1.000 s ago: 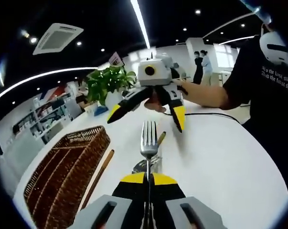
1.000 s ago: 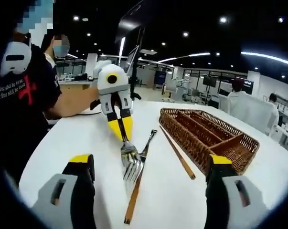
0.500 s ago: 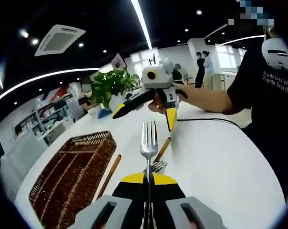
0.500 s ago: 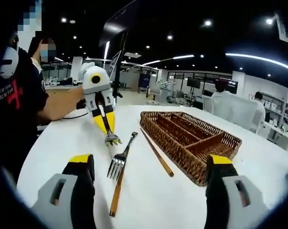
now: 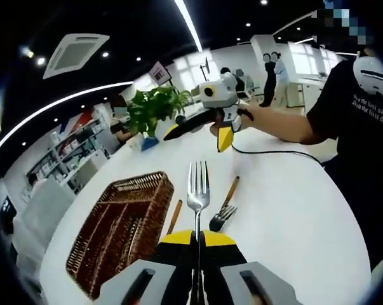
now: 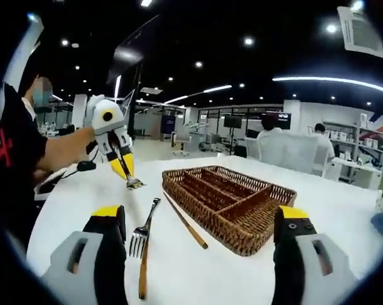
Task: Arrange the knives, forks, and spoons in their matching storage slots by inserting each utensil handle-first until every utensil is classified and aligned in the correct compartment
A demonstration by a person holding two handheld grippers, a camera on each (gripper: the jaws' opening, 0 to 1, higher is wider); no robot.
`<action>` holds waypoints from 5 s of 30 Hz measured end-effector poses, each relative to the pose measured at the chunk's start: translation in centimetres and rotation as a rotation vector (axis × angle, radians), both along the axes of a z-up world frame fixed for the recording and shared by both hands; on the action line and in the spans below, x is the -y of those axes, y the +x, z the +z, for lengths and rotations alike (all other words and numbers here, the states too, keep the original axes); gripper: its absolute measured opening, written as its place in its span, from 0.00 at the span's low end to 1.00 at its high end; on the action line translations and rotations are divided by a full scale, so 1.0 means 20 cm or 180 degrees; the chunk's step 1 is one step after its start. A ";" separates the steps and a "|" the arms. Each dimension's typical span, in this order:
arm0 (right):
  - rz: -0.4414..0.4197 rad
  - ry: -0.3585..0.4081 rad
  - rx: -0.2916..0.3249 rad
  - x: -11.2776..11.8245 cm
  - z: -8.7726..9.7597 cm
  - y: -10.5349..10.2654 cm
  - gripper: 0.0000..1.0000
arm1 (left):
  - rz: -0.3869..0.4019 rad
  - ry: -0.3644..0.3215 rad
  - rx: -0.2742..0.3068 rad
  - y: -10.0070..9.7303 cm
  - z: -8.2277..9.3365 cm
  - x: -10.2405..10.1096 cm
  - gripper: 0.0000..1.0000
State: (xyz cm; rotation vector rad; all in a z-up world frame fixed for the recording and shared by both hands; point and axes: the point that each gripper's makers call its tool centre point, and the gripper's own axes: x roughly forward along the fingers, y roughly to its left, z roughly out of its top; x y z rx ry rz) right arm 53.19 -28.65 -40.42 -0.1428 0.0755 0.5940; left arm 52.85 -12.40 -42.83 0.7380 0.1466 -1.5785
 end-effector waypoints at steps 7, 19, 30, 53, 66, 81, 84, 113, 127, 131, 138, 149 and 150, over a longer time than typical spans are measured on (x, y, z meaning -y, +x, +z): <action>-0.0387 -0.0005 -0.0252 0.09 -0.05 0.04 0.99 | 0.0020 0.0040 0.0122 0.03 0.09 0.00 0.02; -0.0345 -0.0012 -0.0094 0.08 0.01 0.02 0.99 | -0.0048 0.0055 0.0278 0.02 0.15 0.03 0.02; -0.0348 0.0023 -0.0080 0.08 0.02 0.02 0.99 | -0.0064 0.0161 0.0333 0.06 0.13 0.02 0.02; -0.0364 0.0057 -0.0071 0.09 0.02 0.03 0.99 | -0.0080 0.0234 0.0375 0.26 0.10 0.08 0.02; -0.0418 0.0086 -0.0097 0.12 0.01 0.05 0.99 | -0.0102 0.0300 0.0390 0.40 0.09 0.12 0.02; -0.0473 0.0121 -0.0166 0.16 -0.03 0.07 0.99 | -0.0127 0.0383 0.0473 0.61 0.12 0.21 0.02; -0.0479 0.0130 -0.0171 0.17 -0.03 0.07 0.99 | -0.0143 0.0407 0.0494 0.65 0.12 0.22 0.02; -0.0515 0.0145 -0.0221 0.21 -0.06 0.10 0.99 | -0.0070 0.0440 0.0628 1.13 0.11 0.36 0.02; -0.0512 0.0110 -0.0247 0.21 -0.08 0.10 0.99 | 0.0004 0.0560 0.0704 1.24 0.09 0.39 0.02; -0.0518 0.0125 -0.0249 0.22 -0.08 0.10 0.99 | 0.0023 0.0554 0.0706 1.26 0.09 0.39 0.02; -0.0518 0.0129 -0.0236 0.22 -0.07 0.10 0.99 | 0.0050 0.0550 0.0692 1.27 0.08 0.38 0.02; -0.0526 0.0154 -0.0201 0.22 -0.07 0.10 0.99 | 0.0073 0.0524 0.0646 1.26 0.00 0.39 0.02; -0.0528 0.0153 -0.0201 0.22 -0.07 0.10 0.99 | 0.0074 0.0520 0.0650 1.26 -0.01 0.39 0.02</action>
